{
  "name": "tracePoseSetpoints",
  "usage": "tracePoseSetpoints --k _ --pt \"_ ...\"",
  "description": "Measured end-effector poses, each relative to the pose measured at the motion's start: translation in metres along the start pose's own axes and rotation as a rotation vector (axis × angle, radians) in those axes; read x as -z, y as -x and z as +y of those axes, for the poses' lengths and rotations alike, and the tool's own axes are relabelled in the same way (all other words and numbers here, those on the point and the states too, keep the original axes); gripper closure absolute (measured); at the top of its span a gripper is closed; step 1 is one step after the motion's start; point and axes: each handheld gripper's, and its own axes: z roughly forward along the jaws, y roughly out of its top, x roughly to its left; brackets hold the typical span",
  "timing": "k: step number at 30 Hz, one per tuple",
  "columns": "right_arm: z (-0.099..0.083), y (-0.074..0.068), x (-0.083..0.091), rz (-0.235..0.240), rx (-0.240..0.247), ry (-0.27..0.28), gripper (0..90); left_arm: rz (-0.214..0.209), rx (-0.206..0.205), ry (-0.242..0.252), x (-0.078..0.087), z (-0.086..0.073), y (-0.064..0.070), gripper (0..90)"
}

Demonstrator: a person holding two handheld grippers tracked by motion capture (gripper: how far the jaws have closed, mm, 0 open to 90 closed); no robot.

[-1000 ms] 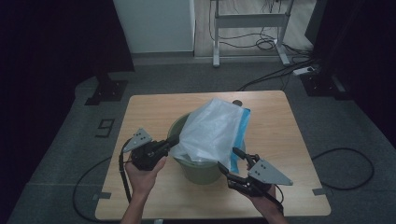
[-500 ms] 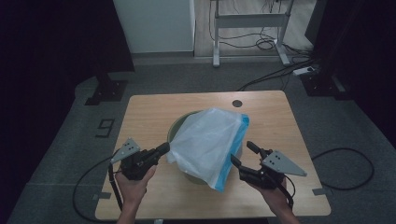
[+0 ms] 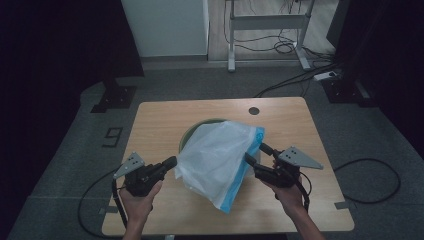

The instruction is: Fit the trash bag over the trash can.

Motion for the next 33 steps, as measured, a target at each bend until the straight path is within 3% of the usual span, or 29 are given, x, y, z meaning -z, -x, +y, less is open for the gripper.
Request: tracePoseSetpoints --k 4,17,19,24,28,33 --pt "0.004 0.002 -0.003 0.016 -0.016 0.006 51.0 0.0 -0.004 -0.001 0.0 0.0 0.0 90.0" --pt "0.009 0.0 -0.005 -0.039 0.03 -0.009 88.1 -0.005 -0.017 -0.001 -0.001 0.0 0.001 90.0" --pt "0.011 0.0 -0.005 -0.041 0.038 -0.006 88.9 -0.008 -0.024 0.005 0.0 0.0 0.002 89.4" --pt "0.015 -0.002 -0.002 -0.068 0.073 0.006 89.0 -0.012 -0.065 0.031 0.004 0.009 0.01 67.1" --pt "0.024 -0.006 0.005 -0.08 0.108 0.023 89.0 0.014 -0.104 0.056 0.006 0.02 0.02 53.3" --pt "0.033 -0.011 0.012 -0.065 0.137 0.036 89.0 -0.008 -0.142 0.056 0.002 0.035 0.031 48.3"
